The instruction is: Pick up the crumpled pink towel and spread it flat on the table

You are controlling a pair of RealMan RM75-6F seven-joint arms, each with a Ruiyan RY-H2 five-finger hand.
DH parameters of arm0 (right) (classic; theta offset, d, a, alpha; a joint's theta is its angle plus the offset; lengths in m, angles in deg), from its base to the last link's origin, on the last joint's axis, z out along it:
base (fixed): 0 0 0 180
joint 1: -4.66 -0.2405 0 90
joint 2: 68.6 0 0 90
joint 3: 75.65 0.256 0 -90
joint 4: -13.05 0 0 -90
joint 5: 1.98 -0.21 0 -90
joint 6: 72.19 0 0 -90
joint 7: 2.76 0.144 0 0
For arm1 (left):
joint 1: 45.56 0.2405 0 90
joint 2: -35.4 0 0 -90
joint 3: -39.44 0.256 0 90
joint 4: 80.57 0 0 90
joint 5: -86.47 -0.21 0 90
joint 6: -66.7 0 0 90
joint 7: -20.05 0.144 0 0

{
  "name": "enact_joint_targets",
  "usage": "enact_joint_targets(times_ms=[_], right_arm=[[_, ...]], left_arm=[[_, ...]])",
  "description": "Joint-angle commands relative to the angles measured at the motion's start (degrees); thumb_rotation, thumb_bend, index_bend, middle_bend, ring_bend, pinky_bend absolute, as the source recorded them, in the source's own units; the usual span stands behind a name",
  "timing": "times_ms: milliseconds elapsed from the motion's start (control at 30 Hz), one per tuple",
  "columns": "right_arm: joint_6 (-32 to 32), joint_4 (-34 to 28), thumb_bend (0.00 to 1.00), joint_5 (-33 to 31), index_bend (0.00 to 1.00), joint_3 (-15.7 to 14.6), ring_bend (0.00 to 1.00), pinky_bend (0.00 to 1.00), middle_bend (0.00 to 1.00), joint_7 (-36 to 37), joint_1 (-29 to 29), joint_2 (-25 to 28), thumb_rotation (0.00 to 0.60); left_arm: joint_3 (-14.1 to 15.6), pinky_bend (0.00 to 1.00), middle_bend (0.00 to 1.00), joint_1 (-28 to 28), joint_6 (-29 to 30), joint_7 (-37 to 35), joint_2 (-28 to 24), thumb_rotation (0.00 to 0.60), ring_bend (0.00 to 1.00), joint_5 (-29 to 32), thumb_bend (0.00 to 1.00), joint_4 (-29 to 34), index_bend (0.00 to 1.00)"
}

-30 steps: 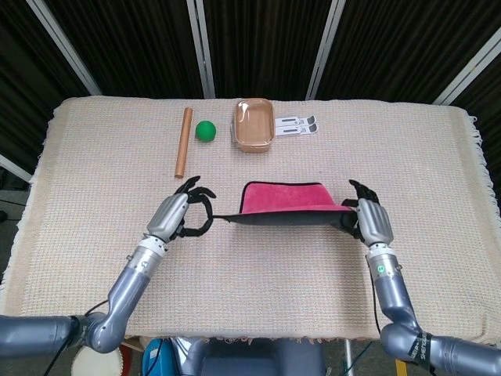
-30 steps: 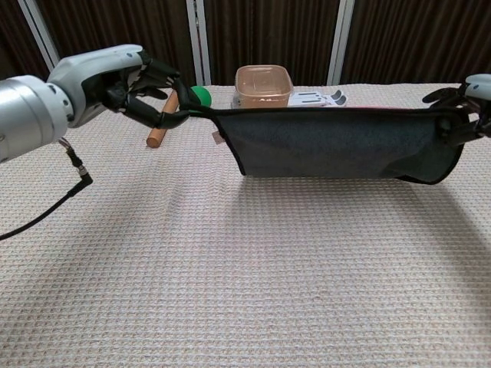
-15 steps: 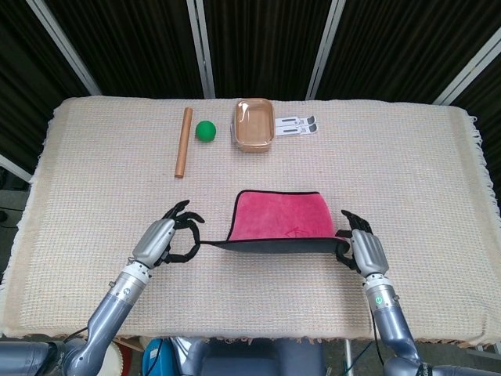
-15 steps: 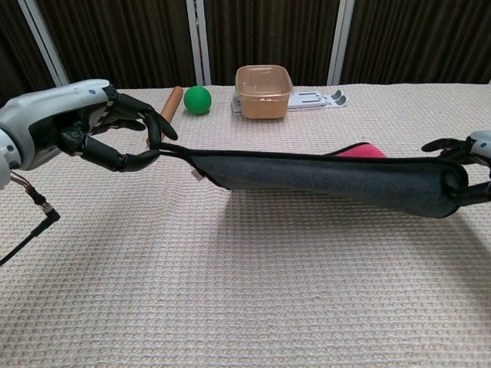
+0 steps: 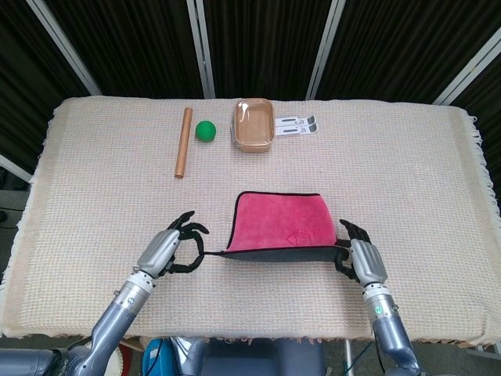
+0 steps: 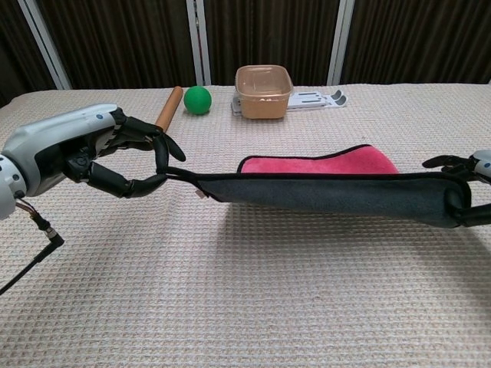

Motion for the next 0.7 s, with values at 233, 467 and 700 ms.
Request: enact_joint_targets(times_ms=[233, 467, 700], right_arm=[[-2.69, -2.96, 0.61, 3.9, 0.67, -2.32, 0.0, 0.0, 0.1, -0.81, 2.91, 0.33, 0.6], [-3.25, -3.38, 0.61, 5.08, 0.67, -3.42, 0.0, 0.0, 0.1, -2.08, 4.19, -0.8, 0.6], [-3.45, -3.26, 0.61, 6.21, 0.67, -4.21, 0.0, 0.0, 0.1, -3.2, 5.23, -2.28, 0.6]], left_arm=[[2.5, 0.1, 0.29, 3.6, 2.42, -0.33, -2.39, 0.6, 0.02, -4.77, 0.54, 3.75, 0.61], [3.77, 0.1, 0.29, 5.63, 2.63, -2.19, -4.31, 0.6, 0.02, -6.62, 0.54, 4.12, 0.61], [4.9, 0.1, 0.29, 6.95, 2.01, -3.04, -4.82, 0.6, 0.02, -8.69, 0.54, 4.2, 0.61]])
